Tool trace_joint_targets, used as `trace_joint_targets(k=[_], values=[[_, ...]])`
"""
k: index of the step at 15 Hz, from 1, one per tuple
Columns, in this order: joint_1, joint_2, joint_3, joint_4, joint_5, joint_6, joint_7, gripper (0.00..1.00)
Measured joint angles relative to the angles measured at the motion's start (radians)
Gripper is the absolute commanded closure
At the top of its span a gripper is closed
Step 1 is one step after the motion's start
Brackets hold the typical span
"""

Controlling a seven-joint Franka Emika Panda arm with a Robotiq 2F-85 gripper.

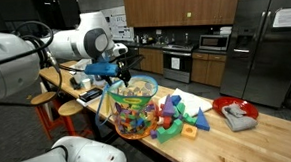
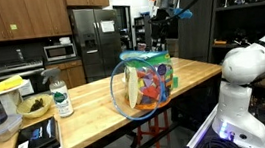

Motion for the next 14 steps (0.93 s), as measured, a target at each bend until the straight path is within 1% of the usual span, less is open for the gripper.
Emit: trace_joint_targets(k=[3,4,5,7,9,10,11,12,14], values=[[-0.001,0.000,0.000,0.000,-0.028,0.005,-0.021,0.00],[-0.001,0.000,0.001,-0.001,-0.050,0.010,-0.037,0.00],[-0.006,0.003,-0.021,0.003,-0.109,0.012,-0.079,0.00],[-0.044,0.020,-0.103,0.026,-0.215,0.021,-0.217,0.00],[-0.069,0.054,-0.213,0.066,-0.279,0.039,-0.349,0.00],[-0.074,0.074,-0.275,0.092,-0.292,0.044,-0.412,0.00],[-0.076,0.094,-0.322,0.120,-0.293,0.046,-0.458,0.00],[-0.076,0.112,-0.357,0.146,-0.288,0.046,-0.487,0.00],[-0.075,0.139,-0.403,0.184,-0.267,0.043,-0.515,0.00]])
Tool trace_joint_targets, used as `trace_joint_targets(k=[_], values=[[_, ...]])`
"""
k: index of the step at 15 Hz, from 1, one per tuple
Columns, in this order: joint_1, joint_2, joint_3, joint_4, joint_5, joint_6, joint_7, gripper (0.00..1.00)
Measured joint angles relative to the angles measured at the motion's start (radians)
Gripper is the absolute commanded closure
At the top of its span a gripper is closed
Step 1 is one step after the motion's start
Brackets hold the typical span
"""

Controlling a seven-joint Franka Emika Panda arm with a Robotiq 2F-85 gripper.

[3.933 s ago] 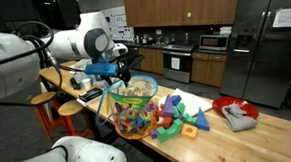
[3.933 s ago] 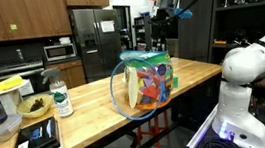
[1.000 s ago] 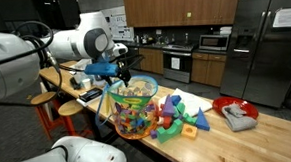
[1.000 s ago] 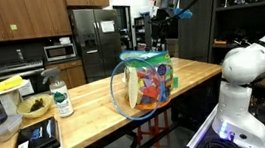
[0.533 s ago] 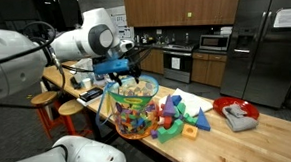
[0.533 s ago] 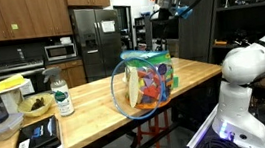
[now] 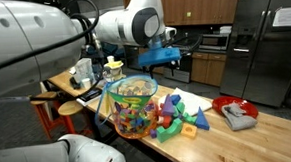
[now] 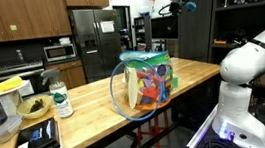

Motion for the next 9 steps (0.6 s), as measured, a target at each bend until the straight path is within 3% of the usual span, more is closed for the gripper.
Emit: trace_joint_targets(k=[9], values=[[-0.001,0.007,-0.006,0.007,0.016,-0.001,-0.009,0.00]])
